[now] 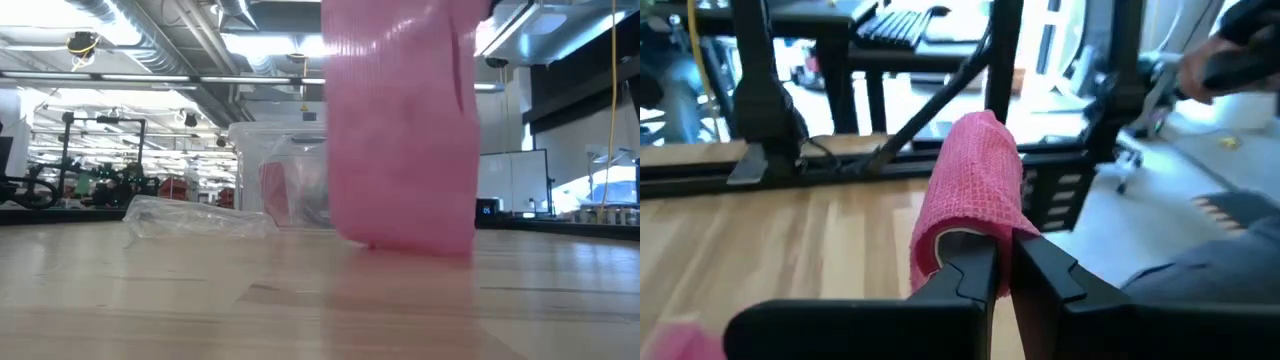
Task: Roll bandage
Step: Roll the pink bandage
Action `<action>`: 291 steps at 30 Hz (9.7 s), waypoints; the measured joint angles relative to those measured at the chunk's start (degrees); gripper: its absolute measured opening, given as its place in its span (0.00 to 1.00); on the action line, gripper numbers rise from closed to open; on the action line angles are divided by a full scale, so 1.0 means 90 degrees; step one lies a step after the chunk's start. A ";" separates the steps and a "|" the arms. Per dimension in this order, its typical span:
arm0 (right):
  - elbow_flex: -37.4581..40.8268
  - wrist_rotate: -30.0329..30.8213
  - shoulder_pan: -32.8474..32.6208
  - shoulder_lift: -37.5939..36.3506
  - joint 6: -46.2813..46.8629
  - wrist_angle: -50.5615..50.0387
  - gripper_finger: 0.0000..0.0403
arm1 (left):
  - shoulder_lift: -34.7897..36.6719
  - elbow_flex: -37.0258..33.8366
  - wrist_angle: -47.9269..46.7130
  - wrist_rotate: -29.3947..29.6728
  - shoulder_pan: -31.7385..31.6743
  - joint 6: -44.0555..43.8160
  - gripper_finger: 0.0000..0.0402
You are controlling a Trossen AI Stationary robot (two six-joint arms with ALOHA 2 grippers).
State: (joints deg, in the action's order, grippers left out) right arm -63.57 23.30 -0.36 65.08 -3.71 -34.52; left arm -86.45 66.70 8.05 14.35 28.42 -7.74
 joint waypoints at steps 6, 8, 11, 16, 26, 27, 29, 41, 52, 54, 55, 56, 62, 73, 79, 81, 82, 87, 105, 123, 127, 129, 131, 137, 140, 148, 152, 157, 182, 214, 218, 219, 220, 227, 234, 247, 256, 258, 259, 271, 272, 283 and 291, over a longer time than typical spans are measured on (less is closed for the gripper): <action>-0.1034 -0.1566 -0.0005 -0.0070 0.0746 -0.1257 0.69 | 0.0593 0.0000 0.0072 0.0456 -0.0259 0.0325 0.04; -0.1100 -0.1696 -0.0022 -0.0193 0.0999 -0.1704 0.71 | 0.0778 0.0000 0.0069 0.0913 -0.0375 0.0524 0.04; -0.0909 -0.1375 -0.0295 -0.0523 0.1288 -0.2087 0.72 | 0.0968 0.0002 0.0048 0.1470 -0.0590 0.0652 0.04; 0.0360 -0.0933 -0.1242 -0.1219 0.1473 -0.0191 0.72 | 0.1048 0.0005 0.0102 0.1451 -0.1000 0.0780 0.04; 0.3237 -0.0088 -0.1828 -0.0666 0.0570 0.5685 0.72 | 0.1024 0.0005 0.0256 0.1278 -0.1224 0.1030 0.04; 0.3265 -0.0107 -0.1785 -0.0488 0.0575 0.5951 0.72 | 0.1024 0.0005 0.0253 0.1248 -0.1222 0.1032 0.04; 0.3259 -0.0298 -0.1691 -0.0176 0.0561 0.6278 0.72 | 0.1021 0.0002 0.0221 0.1227 -0.1219 0.1034 0.04; 0.3230 -0.0804 -0.1416 0.1044 -0.0411 0.8190 0.33 | 0.1061 0.0002 0.0647 0.1236 -0.1143 0.1299 0.04; 0.3230 -0.1026 -0.1422 0.1044 -0.0431 0.7647 0.01 | 0.1516 0.0000 0.1069 0.1207 -0.1159 0.1810 0.04; 0.3230 -0.1037 -0.1469 0.1042 -0.0309 0.7619 0.02 | 0.1649 0.0002 0.1231 0.1277 -0.1212 0.2008 0.04; 0.3230 -0.1038 -0.1487 0.1039 -0.0303 0.7600 0.01 | 0.1707 0.0005 0.1253 0.1306 -0.1221 0.2110 0.04; 0.3230 -0.1040 -0.1511 0.1039 -0.0301 0.7560 0.01 | 0.1751 0.0002 0.1257 0.1332 -0.1239 0.2191 0.04; 0.3230 -0.1044 -0.1697 0.1039 -0.0260 0.7488 0.01 | 0.1903 0.0002 0.1342 0.1544 -0.1445 0.2712 0.04; 0.3227 -0.0822 -0.1710 0.1042 -0.0105 0.7551 0.02 | 0.1789 0.0002 -0.0174 0.1579 -0.1374 0.2907 0.04; 0.3119 -0.0798 -0.1708 0.1042 0.0297 0.7481 0.09 | 0.1789 0.0002 -0.0472 0.1583 -0.1313 0.2577 0.04; 0.3027 -0.0679 -0.1710 0.1042 0.0376 0.7379 0.16 | 0.1789 0.0002 -0.0464 0.1583 -0.1316 0.2555 0.04; 0.2964 -0.0656 -0.1710 0.1042 0.0379 0.7288 0.21 | 0.1789 0.0002 -0.0439 0.1583 -0.1318 0.2547 0.04; 0.2527 -0.0470 -0.1710 0.0937 0.0363 0.6075 0.44 | 0.1789 0.0002 -0.0053 0.1446 -0.1316 0.2516 0.04; 0.2142 0.0071 -0.1710 0.1412 0.0945 0.5307 0.58 | 0.1789 0.0002 0.0198 0.1333 -0.1282 0.2698 0.04; 0.2159 -0.0341 -0.1344 0.2521 0.0037 0.7293 0.04 | 0.1789 0.0002 0.0203 0.1098 -0.1183 0.2594 0.04; 0.2159 -0.0231 -0.1584 0.2010 -0.0064 0.6597 0.02 | 0.1786 0.0000 0.0521 0.1075 -0.1010 0.2939 0.04; 0.2157 -0.0361 -0.1722 0.1747 -0.0116 0.6288 0.01 | 0.1800 0.0000 0.0800 0.1073 -0.1009 0.3091 0.04; 0.2157 -0.0507 -0.1906 0.1572 0.0000 0.6089 0.01 | 0.1801 0.0000 0.1054 0.1156 -0.1021 0.3259 0.04; 0.2157 -0.0651 -0.2517 0.1556 0.0046 0.6075 0.01 | 0.1759 0.0000 0.1267 0.1734 -0.1211 0.3577 0.04; 0.2157 -0.0366 -0.2802 0.1552 0.0044 0.6092 0.01 | 0.1748 0.0000 0.1187 0.2140 -0.1256 0.3752 0.04; 0.2140 -0.0375 -0.3278 0.1540 0.0046 0.6494 0.00 | 0.1748 0.0000 0.1167 0.2508 -0.1256 0.4347 0.01; 0.1897 -0.0373 -0.3447 0.1540 0.0026 0.6374 0.00 | 0.1748 0.0000 0.1210 0.2669 -0.1306 0.4470 0.01; 0.1207 -0.0373 -0.3702 0.1540 -0.0489 0.6045 0.00 | 0.1682 0.0000 0.0974 0.3350 -0.1341 0.4970 0.01; -0.2698 0.0183 -0.3646 0.1549 -0.1440 0.4128 0.00 | 0.1250 -0.1047 0.0454 0.3871 -0.0984 0.5775 0.00; -0.2719 -0.2163 0.1038 0.2559 0.0754 0.1425 0.07 | -0.0147 -0.1132 0.1122 0.3014 0.0653 0.3793 0.01; -0.2310 -0.2222 0.1047 0.2954 0.0731 0.1304 0.18 | -0.0148 -0.1134 0.1118 0.2996 0.0690 0.3180 0.01; -0.2226 -0.2267 0.1042 0.3050 0.0751 0.1307 0.23 | -0.0149 -0.1134 0.1116 0.2989 0.0691 0.3050 0.01; -0.2148 -0.2350 0.1039 0.3133 0.0760 0.1305 0.28 | -0.0149 -0.1135 0.1114 0.2987 0.0693 0.2957 0.01; -0.2071 -0.2930 0.1039 0.3407 0.0863 0.0971 0.65 | -0.0149 -0.1137 0.0762 0.2959 0.0656 0.1555 0.01; -0.2071 -0.2925 0.1044 0.3571 0.0721 0.0765 0.84 | -0.0537 -0.1137 0.0624 0.2959 0.0592 -0.0617 0.02; -0.2253 -0.4055 0.1046 0.3920 0.0937 -0.0056 0.83 | -0.1244 -0.1130 0.0668 0.2518 0.0564 -0.2136 0.03; -0.3199 -0.3814 0.1007 0.3211 0.0648 -0.1556 0.83 | -0.1249 -0.1129 0.0768 0.2510 0.0545 -0.2121 0.03; -0.3221 -0.3716 0.0929 0.2896 0.0528 -0.1630 0.83 | -0.1249 -0.1129 0.0803 0.2505 0.0556 -0.2067 0.03; -0.3235 -0.3590 0.0894 0.2772 0.0462 -0.1621 0.83 | -0.1249 -0.1128 0.0818 0.2501 0.0554 -0.2057 0.03; -0.3225 -0.4033 0.0876 0.2755 0.0693 -0.1740 0.83 | -0.1249 -0.1127 0.0884 0.2499 0.0534 -0.1868 0.03; -0.3223 -0.4357 0.0876 0.2775 0.0706 -0.1827 0.83 | -0.1249 -0.1127 0.0884 0.2499 0.0535 -0.1850 0.03; -0.3229 -0.4217 0.0732 0.2599 0.0912 -0.1790 0.83 | -0.1249 -0.1127 0.0842 0.2590 0.0505 -0.1759 0.03; -0.3550 -0.4193 0.0551 0.2007 0.0740 -0.3510 0.83 | -0.1045 -0.0965 0.0980 0.2821 0.0547 -0.0551 0.03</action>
State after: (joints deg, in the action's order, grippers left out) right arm -95.53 -14.44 4.61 83.14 2.95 -66.10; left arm -95.85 58.01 16.87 39.74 33.34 -12.70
